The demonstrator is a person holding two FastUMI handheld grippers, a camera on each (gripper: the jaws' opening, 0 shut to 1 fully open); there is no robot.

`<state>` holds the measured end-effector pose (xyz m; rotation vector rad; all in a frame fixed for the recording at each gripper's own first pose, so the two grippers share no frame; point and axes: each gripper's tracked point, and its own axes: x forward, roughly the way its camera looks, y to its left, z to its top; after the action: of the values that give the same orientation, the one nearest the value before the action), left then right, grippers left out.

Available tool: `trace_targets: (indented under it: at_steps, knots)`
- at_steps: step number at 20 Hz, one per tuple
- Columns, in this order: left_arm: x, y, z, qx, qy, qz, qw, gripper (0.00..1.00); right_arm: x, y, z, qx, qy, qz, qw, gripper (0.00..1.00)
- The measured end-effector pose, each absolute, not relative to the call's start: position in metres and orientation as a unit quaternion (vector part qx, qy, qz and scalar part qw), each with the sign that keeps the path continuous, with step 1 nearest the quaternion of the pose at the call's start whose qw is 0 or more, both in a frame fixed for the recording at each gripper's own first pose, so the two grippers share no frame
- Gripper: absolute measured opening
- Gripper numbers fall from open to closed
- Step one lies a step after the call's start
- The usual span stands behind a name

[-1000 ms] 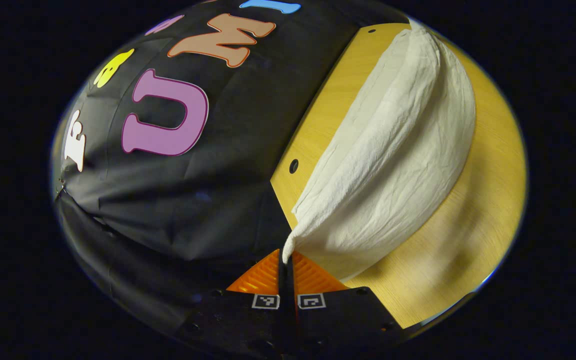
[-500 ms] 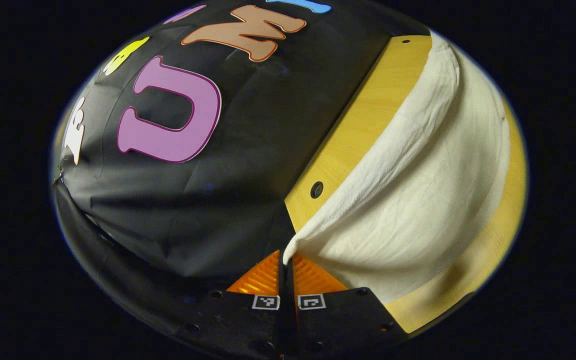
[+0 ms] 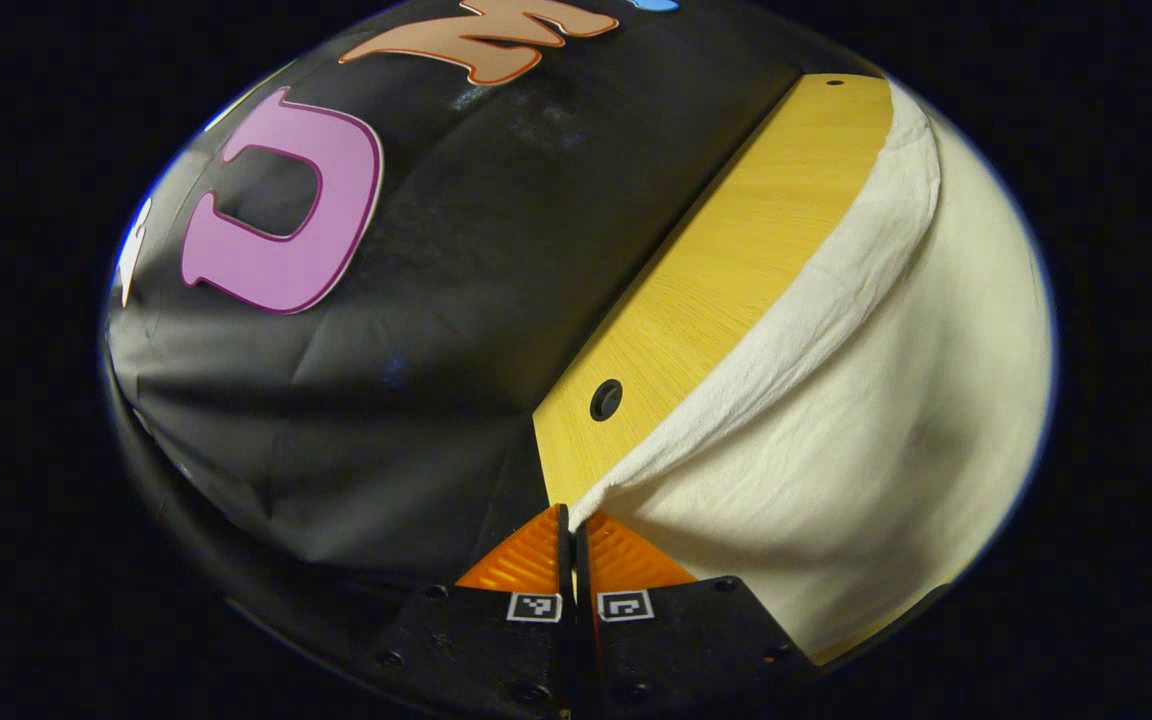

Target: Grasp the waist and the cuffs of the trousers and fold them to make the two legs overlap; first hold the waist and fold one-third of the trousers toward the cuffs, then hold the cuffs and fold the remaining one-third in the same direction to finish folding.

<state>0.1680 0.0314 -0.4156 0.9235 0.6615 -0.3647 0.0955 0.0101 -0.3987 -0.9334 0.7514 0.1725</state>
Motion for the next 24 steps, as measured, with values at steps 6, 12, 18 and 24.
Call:
trace_targets:
  at_steps: [6, 12, 18, 24]
  knots:
    - [0.173, 0.006, -0.435, 0.388, 0.301, -0.197, 0.849, 0.49, 0.095, 0.009, -0.409, -0.400, 0.365, 0.042, 0.840, 0.74]
    - [0.156, -0.011, -0.394, 0.338, 0.290, -0.180, 0.877, 0.95, 0.077, -0.011, -0.389, -0.258, 0.383, -0.008, 0.887, 0.98]
    - [0.120, -0.050, -0.337, 0.239, 0.282, -0.157, 0.916, 0.95, 0.048, -0.055, -0.397, -0.137, 0.407, -0.027, 0.903, 1.00]
    - [0.091, -0.096, -0.305, 0.204, 0.274, -0.158, 0.926, 0.95, 0.026, -0.089, -0.419, -0.031, 0.437, -0.067, 0.897, 1.00]
